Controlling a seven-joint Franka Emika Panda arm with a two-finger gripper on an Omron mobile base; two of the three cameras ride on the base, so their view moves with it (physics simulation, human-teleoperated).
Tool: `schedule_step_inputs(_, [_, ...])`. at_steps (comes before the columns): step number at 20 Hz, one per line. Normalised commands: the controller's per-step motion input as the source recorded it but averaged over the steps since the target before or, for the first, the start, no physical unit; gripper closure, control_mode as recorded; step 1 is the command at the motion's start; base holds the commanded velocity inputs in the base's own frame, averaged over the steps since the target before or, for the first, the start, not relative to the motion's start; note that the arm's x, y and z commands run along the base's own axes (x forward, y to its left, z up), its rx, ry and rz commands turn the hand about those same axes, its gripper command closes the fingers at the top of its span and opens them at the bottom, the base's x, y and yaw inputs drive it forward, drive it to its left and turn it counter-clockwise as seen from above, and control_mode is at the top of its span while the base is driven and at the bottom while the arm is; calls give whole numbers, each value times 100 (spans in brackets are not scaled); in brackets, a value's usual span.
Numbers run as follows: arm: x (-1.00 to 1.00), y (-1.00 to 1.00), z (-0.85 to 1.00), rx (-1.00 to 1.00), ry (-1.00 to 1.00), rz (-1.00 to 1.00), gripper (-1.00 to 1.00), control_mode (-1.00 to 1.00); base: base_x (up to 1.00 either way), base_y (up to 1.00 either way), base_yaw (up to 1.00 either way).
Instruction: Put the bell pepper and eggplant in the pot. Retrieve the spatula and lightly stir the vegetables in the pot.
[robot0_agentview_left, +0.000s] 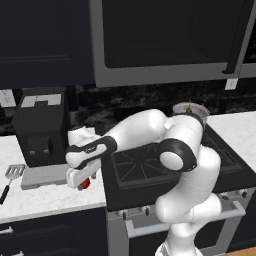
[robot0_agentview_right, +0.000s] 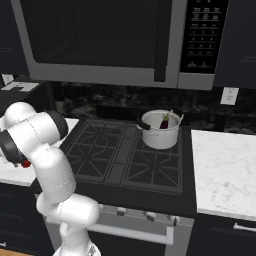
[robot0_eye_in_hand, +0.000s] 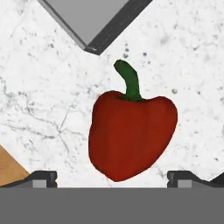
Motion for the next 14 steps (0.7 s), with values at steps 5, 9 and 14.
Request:
schedule_step_inputs(5, [31, 15, -23, 0, -2, 0, -100, -100, 0, 0, 0])
schedule_step_inputs(9, [27, 8, -11, 0, -4, 0, -100, -100, 0, 0, 0])
schedule_step_inputs(14, [4, 2, -16, 0, 0, 0, 100, -100, 0, 0, 0])
